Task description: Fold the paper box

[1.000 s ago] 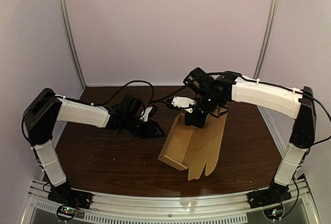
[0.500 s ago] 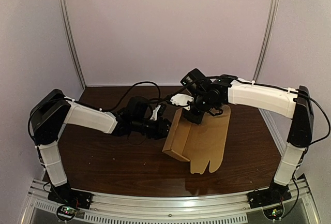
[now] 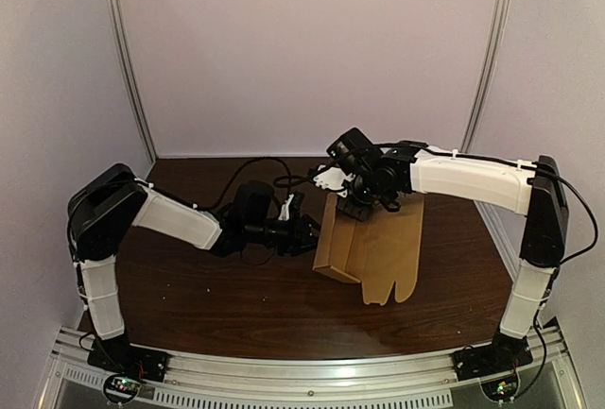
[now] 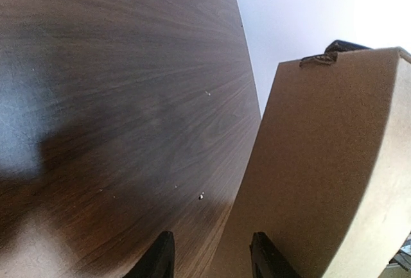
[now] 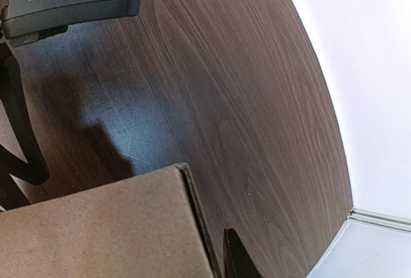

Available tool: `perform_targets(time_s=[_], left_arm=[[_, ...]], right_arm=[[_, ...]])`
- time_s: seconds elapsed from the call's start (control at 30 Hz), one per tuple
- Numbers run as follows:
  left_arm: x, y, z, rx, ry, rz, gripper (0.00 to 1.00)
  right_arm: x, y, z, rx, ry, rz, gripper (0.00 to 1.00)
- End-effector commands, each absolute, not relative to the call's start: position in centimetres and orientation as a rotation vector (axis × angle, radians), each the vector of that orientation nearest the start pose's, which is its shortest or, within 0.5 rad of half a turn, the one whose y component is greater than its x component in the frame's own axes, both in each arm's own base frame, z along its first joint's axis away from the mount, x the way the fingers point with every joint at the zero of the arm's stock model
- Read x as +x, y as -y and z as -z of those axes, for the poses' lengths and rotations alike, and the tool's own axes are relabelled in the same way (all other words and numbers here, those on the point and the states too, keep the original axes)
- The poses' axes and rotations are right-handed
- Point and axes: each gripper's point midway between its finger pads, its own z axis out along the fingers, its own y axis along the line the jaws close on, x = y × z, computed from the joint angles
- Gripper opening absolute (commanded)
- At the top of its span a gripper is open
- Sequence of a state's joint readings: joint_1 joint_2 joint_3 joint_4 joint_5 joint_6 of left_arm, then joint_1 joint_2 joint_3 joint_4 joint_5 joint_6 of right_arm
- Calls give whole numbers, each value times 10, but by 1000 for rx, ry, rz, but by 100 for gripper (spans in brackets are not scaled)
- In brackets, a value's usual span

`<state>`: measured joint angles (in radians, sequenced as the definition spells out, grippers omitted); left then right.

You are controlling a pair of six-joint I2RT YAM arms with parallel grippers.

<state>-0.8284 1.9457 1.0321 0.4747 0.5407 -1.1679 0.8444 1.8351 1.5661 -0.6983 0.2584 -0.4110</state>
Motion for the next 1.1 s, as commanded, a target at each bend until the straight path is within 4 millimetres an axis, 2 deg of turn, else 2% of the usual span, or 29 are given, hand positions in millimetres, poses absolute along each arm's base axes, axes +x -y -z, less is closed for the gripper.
perform_targets(time_s=[0.0,0.1,0.23,0.3,0.37,0.43,0.5,0.57,0.67,0.73,0.83,0.87,0.9,0.93,1.03,1.07], left_arm=[[269,463,-155,23,-2213,2025,43],[271,458,-146,-26,-2219,2003,40],[281,431,-126,-48,-2321,1767,42],[288,412,-114,-22,-2409,1532,44],[293,381,-95,82,-2542,1135,48],[296,347,-88,138,-2622,811,50],[302,324,-92,163,-2611,661,51],[305,310,-96,182,-2594,595,52],[310,295,-109,213,-2540,511,54],[312,291,-120,242,-2504,484,54],[312,287,-137,278,-2451,482,54],[310,288,-143,299,-2436,493,54],[309,288,-148,316,-2426,502,54],[307,288,-153,329,-2418,517,54],[296,294,-166,382,-2398,593,53],[286,303,-170,437,-2398,669,52]], right_arm=[[358,-341,-141,-1324,-2117,138,13],[344,-340,-126,-1422,-2149,93,13],[313,-335,-116,-1611,-2140,-6,12],[294,-330,-110,-1729,-2140,-57,13],[281,-324,-103,-1829,-2150,-64,13],[270,-322,-93,-1918,-2156,-89,14],[263,-325,-85,-1969,-2165,-107,16],[260,-335,-82,-1991,-2158,-127,23],[262,-349,-99,-1979,-2156,-135,34],[268,-352,-127,-1936,-2134,-122,40],[273,-342,-171,-1867,-2059,-65,53],[274,-336,-181,-1842,-2043,-45,61],[274,-330,-193,-1808,-2023,-31,82],[274,-324,-202,-1769,-2011,-25,97],[276,-301,-217,-1607,-2019,-32,100],[285,-292,-223,-1487,-2040,-16,100]])
